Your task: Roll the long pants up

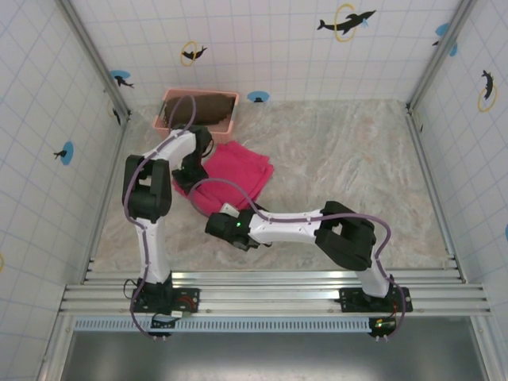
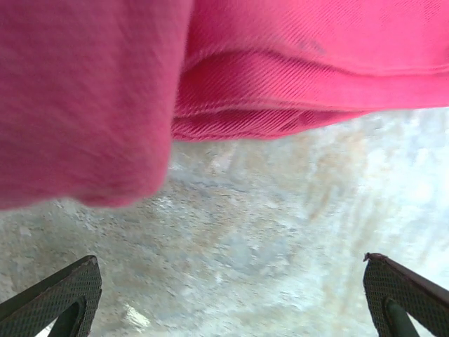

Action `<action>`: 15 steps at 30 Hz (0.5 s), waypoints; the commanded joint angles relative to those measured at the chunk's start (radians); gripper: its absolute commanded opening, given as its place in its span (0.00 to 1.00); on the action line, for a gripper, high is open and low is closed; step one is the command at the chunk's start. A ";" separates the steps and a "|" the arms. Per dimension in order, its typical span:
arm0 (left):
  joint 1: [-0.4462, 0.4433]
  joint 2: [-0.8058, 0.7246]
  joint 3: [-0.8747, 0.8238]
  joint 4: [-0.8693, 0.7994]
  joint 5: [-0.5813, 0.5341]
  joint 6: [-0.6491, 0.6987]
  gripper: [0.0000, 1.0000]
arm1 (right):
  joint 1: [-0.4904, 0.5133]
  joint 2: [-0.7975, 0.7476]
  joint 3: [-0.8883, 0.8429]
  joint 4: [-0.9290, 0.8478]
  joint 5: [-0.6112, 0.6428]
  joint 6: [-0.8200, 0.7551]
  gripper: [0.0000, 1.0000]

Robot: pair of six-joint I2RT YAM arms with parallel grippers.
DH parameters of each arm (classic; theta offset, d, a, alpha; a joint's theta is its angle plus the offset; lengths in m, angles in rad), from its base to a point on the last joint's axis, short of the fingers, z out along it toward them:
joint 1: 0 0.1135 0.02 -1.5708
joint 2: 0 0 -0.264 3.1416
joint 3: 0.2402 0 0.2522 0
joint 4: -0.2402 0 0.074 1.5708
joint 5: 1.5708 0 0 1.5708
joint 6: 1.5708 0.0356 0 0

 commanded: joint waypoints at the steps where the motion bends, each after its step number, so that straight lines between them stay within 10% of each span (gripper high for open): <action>1: -0.023 0.069 -0.004 -0.085 0.027 -0.053 0.00 | 0.043 -0.005 0.067 -0.075 0.166 -0.052 0.99; 15: -0.050 0.077 -0.011 -0.065 0.096 -0.180 0.00 | 0.151 0.123 0.253 -0.109 0.215 -0.153 0.99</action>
